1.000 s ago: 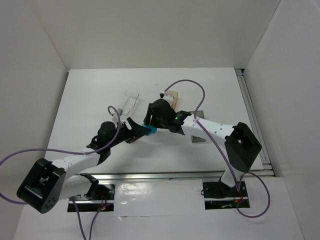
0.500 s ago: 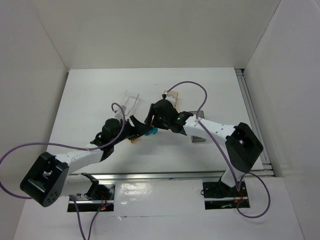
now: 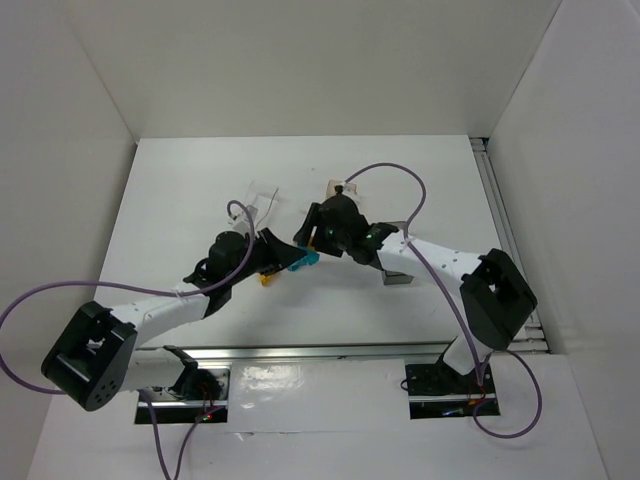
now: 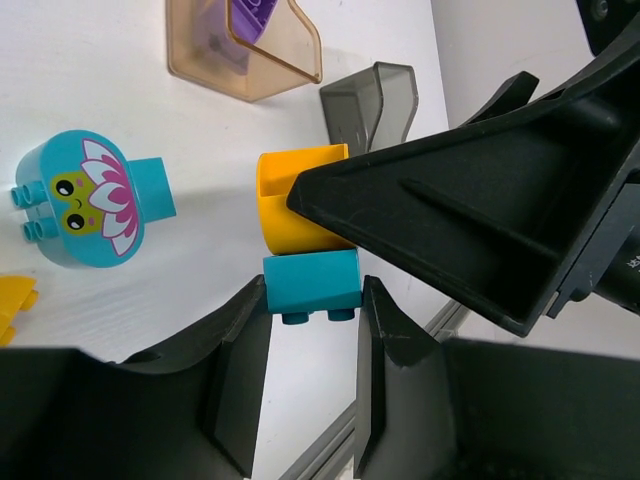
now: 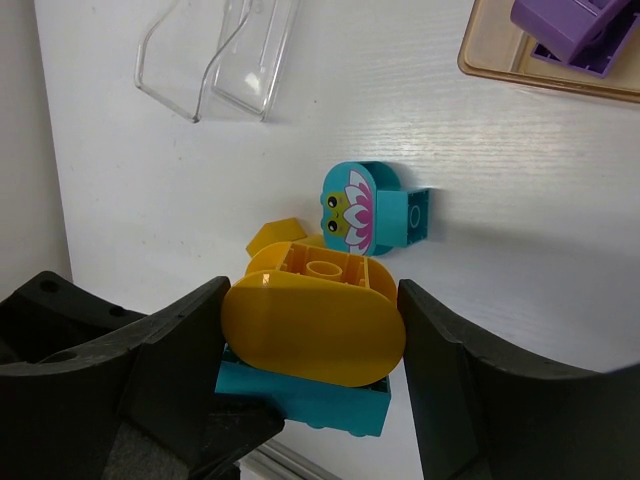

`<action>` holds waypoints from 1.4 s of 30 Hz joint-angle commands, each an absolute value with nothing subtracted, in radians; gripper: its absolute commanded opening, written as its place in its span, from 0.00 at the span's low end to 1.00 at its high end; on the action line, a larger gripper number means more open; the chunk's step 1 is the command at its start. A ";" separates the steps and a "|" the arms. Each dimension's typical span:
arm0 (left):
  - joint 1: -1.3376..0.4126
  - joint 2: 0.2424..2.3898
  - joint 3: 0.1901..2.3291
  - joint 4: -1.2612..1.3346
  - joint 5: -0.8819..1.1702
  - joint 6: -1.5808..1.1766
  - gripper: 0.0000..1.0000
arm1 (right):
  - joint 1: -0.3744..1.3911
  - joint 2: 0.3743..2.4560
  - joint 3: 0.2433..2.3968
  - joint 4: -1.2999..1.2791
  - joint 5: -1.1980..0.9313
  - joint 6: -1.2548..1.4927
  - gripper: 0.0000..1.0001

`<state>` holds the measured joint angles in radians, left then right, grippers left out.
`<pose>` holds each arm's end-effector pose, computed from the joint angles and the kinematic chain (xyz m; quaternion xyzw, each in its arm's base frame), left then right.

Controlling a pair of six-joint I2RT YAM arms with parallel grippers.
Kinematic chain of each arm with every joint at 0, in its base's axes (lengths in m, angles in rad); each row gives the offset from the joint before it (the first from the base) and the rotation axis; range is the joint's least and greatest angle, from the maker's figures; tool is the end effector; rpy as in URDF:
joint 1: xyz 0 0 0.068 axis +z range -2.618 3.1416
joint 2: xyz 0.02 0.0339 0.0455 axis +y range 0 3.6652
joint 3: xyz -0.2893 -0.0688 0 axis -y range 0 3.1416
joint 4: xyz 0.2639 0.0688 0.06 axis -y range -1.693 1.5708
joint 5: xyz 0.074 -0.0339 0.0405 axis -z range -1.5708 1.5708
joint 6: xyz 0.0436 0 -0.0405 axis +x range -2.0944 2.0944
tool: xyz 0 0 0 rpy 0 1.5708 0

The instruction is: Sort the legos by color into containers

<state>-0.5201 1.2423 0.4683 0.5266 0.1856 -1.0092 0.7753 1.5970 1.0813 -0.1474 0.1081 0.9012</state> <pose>0.2308 -0.1415 0.2172 -0.1350 0.7760 -0.4763 0.3909 0.2741 0.2621 0.2525 0.0801 0.8942 0.2930 0.3289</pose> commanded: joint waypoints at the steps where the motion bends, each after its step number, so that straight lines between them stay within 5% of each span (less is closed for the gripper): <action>1: -0.525 1.239 0.521 0.508 0.143 -0.960 0.00 | 0.749 1.537 1.062 -0.115 0.066 0.917 0.61; 21: -0.555 1.365 0.583 0.385 0.117 -0.919 0.00 | 0.584 1.520 1.051 -0.083 0.003 0.897 0.61; 32: -0.555 1.233 0.850 -0.158 -0.147 -0.784 0.00 | 0.532 1.370 0.990 -0.308 0.371 0.738 0.61; 42: -0.555 1.273 1.041 -0.371 -0.270 -0.724 0.00 | 0.400 1.327 0.884 -0.339 0.423 0.689 0.61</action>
